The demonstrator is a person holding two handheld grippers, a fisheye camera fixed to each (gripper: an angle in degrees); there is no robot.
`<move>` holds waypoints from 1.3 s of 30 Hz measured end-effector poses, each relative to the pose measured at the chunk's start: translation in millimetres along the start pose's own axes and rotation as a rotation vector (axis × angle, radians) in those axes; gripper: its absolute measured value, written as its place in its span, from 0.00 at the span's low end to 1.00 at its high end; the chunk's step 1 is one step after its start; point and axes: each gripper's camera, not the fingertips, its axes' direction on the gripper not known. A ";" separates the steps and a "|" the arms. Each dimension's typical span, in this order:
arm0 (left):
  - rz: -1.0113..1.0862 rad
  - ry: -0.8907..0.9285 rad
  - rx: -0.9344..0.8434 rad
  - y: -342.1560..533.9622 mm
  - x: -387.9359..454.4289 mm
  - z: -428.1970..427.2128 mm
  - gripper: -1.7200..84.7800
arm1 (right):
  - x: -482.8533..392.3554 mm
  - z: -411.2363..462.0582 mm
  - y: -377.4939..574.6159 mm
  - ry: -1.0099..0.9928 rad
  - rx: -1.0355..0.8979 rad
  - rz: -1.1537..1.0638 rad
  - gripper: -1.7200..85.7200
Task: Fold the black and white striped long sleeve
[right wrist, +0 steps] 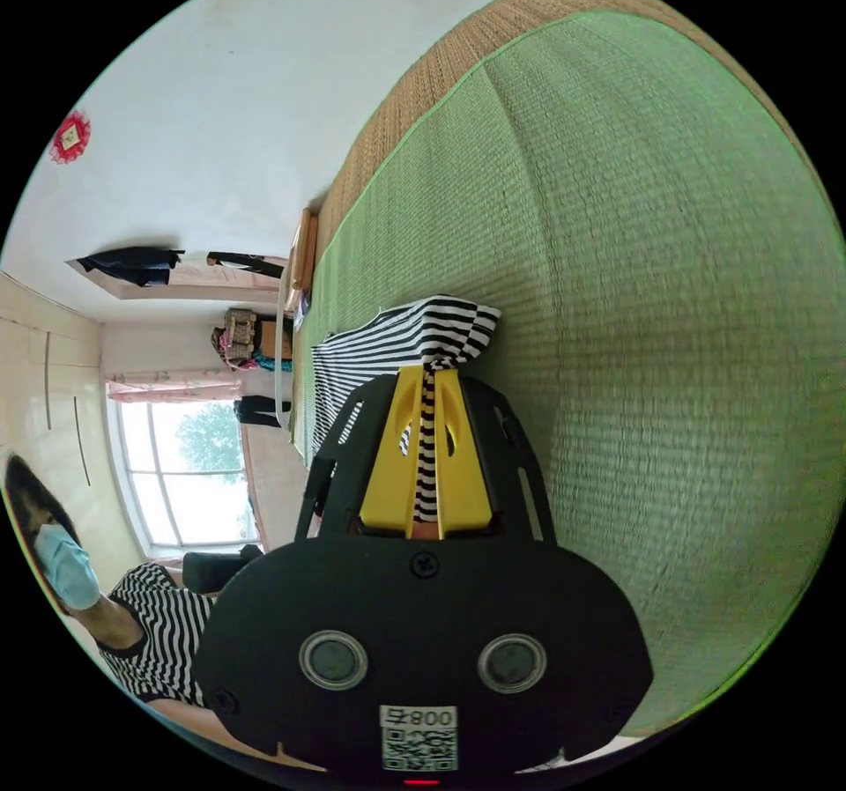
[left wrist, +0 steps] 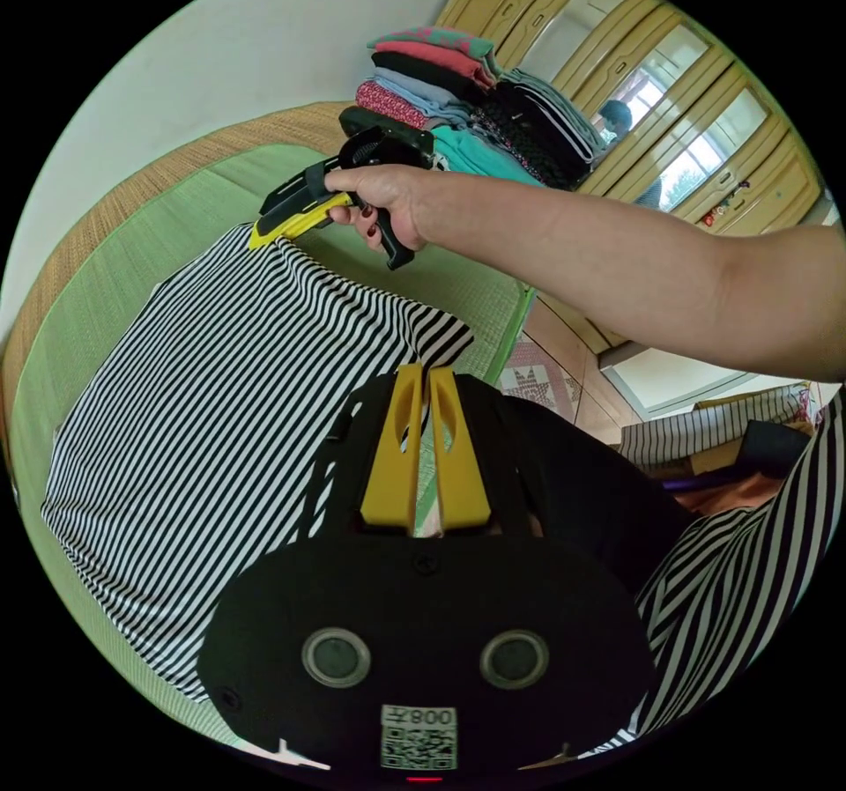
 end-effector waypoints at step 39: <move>-1.059 0.365 0.733 419.9 -402.6 -76.7 0.03 | -612.8 164.1 -119.2 0.354 -0.280 -0.249 0.04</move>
